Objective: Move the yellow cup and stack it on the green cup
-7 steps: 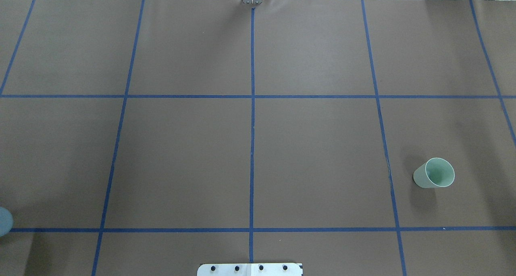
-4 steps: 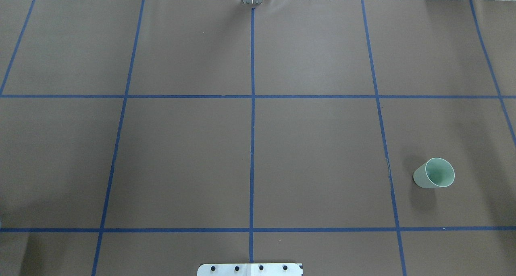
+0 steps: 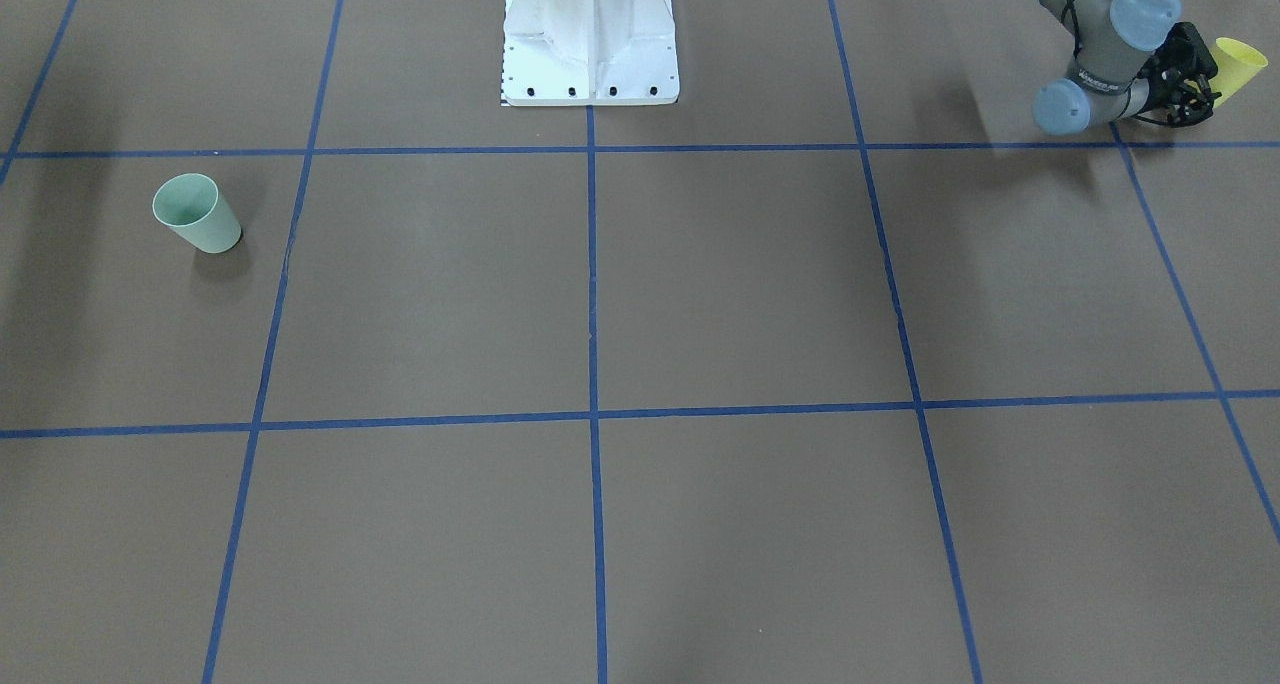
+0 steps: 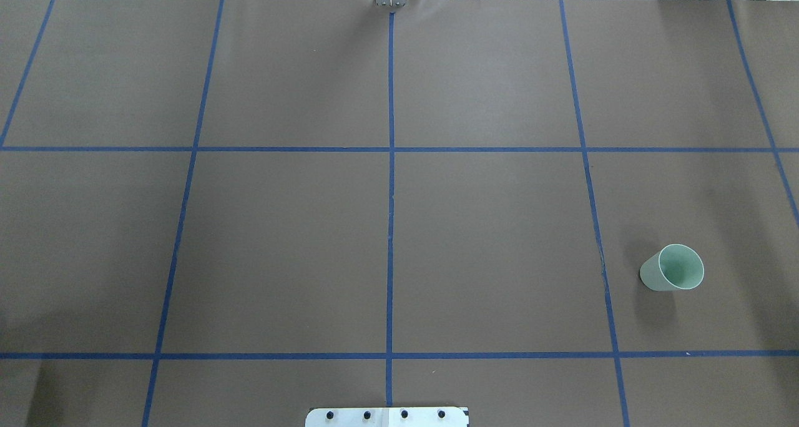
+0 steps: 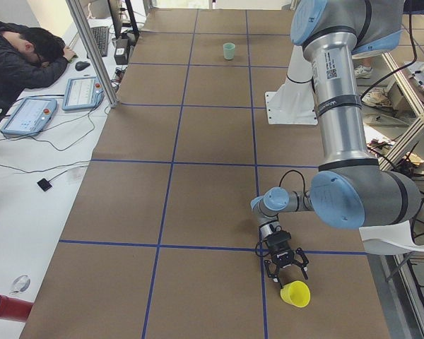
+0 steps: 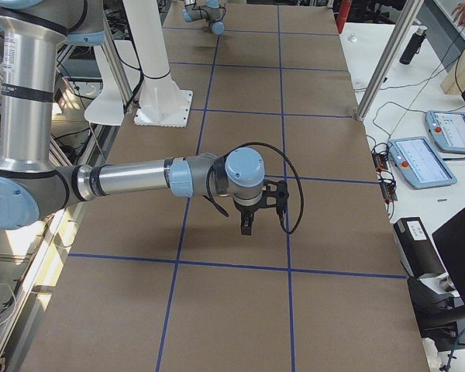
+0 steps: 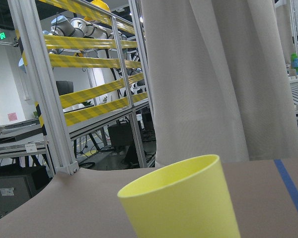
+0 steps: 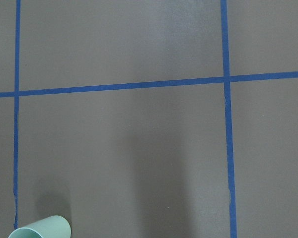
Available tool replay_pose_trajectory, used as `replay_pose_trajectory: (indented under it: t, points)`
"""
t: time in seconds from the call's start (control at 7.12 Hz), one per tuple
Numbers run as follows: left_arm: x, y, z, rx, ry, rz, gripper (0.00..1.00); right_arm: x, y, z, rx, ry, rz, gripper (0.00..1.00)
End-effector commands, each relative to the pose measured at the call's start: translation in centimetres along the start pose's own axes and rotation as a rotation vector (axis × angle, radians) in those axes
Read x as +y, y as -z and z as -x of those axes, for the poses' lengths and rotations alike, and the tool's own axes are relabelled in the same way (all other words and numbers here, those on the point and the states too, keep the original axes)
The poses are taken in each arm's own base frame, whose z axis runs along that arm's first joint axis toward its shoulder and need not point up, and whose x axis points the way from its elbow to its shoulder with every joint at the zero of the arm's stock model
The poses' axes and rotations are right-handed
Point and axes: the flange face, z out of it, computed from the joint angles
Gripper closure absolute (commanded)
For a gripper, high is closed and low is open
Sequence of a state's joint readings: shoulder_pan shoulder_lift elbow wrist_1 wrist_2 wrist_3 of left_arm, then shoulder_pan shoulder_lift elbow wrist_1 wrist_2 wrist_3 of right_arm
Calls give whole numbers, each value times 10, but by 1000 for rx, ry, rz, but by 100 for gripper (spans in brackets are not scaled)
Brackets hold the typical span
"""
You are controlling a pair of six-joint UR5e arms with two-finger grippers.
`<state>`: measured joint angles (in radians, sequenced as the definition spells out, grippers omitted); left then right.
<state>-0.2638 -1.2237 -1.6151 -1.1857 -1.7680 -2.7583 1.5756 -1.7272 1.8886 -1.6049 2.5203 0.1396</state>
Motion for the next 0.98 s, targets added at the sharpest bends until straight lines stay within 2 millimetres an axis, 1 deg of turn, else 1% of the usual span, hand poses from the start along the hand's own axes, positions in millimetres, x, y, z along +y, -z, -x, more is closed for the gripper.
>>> replay_pose_trajectory:
  t: [0.0,0.56,0.7,0.84]
  points:
    - [-3,-4,0,-1,-31,-7,0,1,0,0,0,-2,0,0]
    - [-3,-11,-2,-4,-60,-22,0,2,0,-2,0,-4,2,0]
    - [0,-16,-4,-7,-61,-34,0,4,-1,-3,1,-7,3,0]
    - [0,-18,-6,5,-74,-43,0,6,-1,-3,1,-10,4,0]
